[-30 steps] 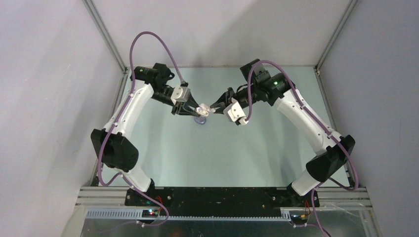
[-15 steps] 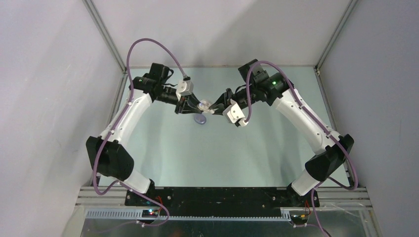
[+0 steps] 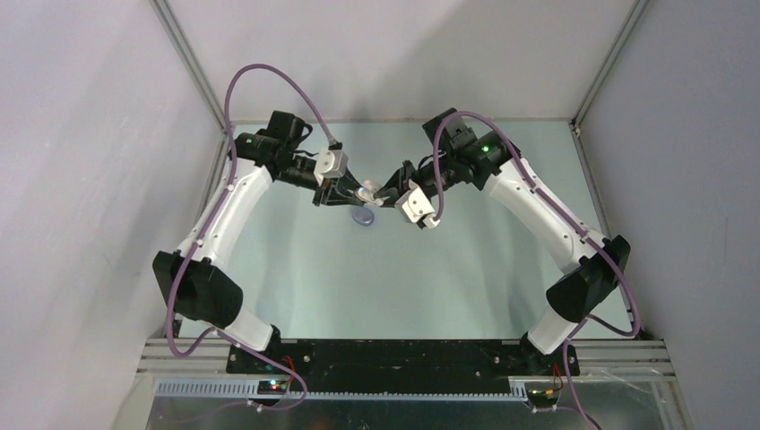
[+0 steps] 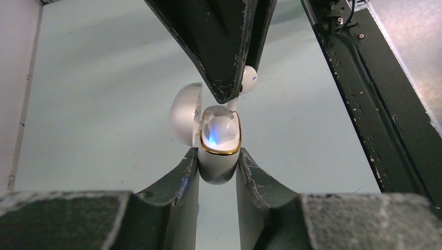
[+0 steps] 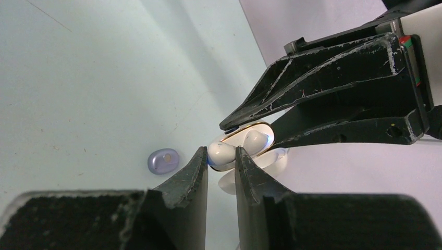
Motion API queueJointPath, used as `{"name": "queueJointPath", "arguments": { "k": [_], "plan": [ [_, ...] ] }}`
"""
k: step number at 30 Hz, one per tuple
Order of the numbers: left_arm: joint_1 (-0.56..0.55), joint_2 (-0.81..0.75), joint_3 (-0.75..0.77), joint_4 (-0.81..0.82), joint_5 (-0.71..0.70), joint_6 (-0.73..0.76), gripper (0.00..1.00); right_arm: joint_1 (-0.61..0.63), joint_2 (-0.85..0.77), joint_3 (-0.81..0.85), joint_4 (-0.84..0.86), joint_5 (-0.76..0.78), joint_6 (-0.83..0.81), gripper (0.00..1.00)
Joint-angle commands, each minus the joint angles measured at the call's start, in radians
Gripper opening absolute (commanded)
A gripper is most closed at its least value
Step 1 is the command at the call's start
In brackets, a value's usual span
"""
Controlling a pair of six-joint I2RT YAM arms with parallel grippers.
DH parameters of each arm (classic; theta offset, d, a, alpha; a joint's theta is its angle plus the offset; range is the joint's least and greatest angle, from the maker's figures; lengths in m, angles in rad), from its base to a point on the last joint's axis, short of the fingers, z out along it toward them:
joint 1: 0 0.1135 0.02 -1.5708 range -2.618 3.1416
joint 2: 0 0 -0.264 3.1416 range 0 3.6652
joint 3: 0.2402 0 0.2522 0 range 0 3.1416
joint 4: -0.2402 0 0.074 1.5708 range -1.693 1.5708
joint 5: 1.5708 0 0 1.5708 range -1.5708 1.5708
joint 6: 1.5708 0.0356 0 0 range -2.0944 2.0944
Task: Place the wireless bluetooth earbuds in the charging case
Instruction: Insert the right earbud into the right side groove of the charging case.
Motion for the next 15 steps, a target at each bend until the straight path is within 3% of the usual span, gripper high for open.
{"name": "queueJointPath", "arguments": {
  "k": [1,15],
  "plan": [
    [-0.007,-0.002,0.037,-0.059,0.012,0.076,0.00,0.006,0.007,0.045,0.016,0.012,-0.011,0.04],
    [-0.013,-0.001,0.044,-0.072,0.009,0.094,0.00,0.018,0.017,0.044,0.029,0.052,-0.013,0.04]
  ]
}}
